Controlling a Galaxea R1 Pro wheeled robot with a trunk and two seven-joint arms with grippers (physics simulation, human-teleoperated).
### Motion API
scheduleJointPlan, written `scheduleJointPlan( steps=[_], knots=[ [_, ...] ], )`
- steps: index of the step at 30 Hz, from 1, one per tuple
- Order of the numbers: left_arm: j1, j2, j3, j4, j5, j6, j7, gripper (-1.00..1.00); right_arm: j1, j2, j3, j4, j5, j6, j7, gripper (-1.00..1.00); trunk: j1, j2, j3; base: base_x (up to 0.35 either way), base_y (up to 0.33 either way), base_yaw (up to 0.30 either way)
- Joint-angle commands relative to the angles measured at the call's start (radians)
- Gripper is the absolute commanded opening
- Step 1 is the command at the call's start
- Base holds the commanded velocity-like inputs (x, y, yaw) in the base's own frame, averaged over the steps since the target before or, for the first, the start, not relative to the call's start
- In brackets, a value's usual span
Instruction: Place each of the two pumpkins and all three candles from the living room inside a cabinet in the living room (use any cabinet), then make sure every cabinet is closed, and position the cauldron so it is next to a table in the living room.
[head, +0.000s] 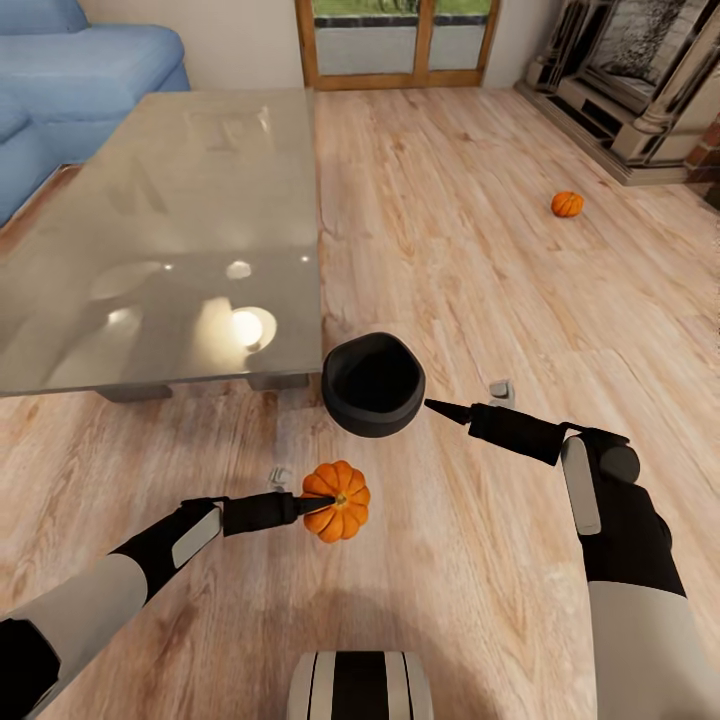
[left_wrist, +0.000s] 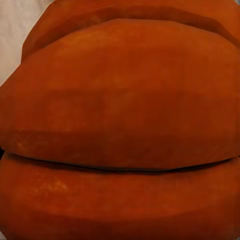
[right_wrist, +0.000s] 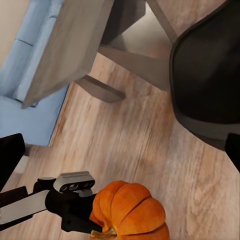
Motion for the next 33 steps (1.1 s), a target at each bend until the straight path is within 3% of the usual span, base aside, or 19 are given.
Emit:
scheduleJointPlan(
  steps=[1,10,14,33],
  knots=[
    [-0.001,0.0,0.0,0.0,-0.001,0.0,0.0,-1.0,0.0,0.0,0.001,0.0,0.0,0.0,0.0,1.0,0.0,0.0,0.004,0.0,0.0,0.0],
    [-0.009,0.001,0.0,0.007,-0.001,0.004,0.0,-1.0,0.0,0.001,0.001,0.005,-0.002,0.0,0.001,1.0,-0.004,0.002,0.039,-0.009,0.0,0.0],
    [-0.009,0.001,0.0,0.007,-0.002,0.04,0.001,-1.0,0.0,0.001,0.002,0.006,-0.002,0.0,0.001,1.0,-0.006,0.003,0.054,-0.226,0.0,0.0],
    [-0.009,0.003,0.001,0.009,-0.001,0.043,0.0,-1.0,0.001,0.001,0.0,0.005,0.0,-0.001,0.001,1.0,-0.015,0.008,0.128,-0.028,0.0,0.0]
  ],
)
